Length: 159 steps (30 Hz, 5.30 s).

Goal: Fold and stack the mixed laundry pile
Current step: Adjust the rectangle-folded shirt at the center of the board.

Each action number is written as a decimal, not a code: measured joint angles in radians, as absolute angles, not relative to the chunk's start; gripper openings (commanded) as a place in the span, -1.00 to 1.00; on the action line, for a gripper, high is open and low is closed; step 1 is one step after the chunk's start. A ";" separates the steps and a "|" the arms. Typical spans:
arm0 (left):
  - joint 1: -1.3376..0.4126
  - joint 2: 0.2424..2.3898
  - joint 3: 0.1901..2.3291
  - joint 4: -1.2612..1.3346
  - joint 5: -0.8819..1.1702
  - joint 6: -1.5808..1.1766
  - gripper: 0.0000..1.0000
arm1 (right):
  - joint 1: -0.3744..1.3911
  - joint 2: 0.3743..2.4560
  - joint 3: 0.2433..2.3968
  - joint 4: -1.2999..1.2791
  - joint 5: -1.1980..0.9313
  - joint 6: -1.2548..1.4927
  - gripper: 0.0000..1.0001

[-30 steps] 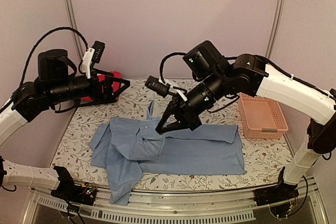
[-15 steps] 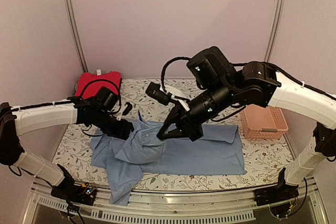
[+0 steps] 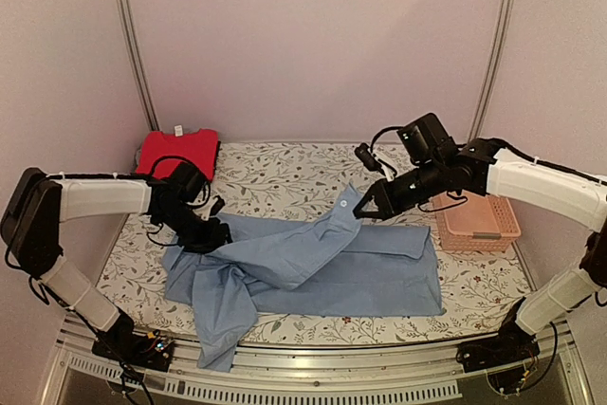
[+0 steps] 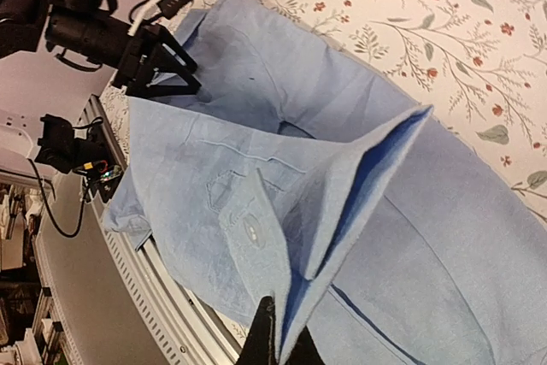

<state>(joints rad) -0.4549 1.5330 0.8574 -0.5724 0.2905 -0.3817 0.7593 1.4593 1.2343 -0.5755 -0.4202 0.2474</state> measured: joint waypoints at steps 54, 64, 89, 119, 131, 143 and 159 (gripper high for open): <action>-0.289 1.719 0.989 -0.591 0.291 -0.476 0.22 | 0.672 1.811 1.127 -0.507 -0.263 0.305 -0.15; -0.111 1.901 1.181 -0.534 0.342 -0.486 0.43 | 0.571 2.056 1.373 -0.476 -0.356 0.266 -0.14; -0.303 1.585 0.928 -0.472 0.361 -0.562 0.49 | 0.750 1.963 1.278 -0.449 -0.418 0.269 -0.12; -0.167 1.274 0.881 -0.546 0.285 -0.614 0.68 | 1.122 2.031 1.549 -0.351 -0.568 0.373 -0.22; -0.108 1.234 0.873 -0.562 0.319 -0.609 0.68 | 1.340 2.220 1.756 -0.393 -0.568 0.116 -0.23; -0.097 1.169 0.867 -0.567 0.340 -0.602 0.68 | 1.354 2.406 1.885 -0.481 -0.484 0.006 0.17; -0.080 1.169 0.840 -0.568 0.347 -0.591 0.68 | 1.427 2.479 2.030 -0.544 -0.070 -0.065 -0.40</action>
<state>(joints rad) -0.0799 1.1687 0.8398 -0.5682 0.3466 -0.5907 1.4273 2.4794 2.0300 -0.5442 -0.0696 -0.0647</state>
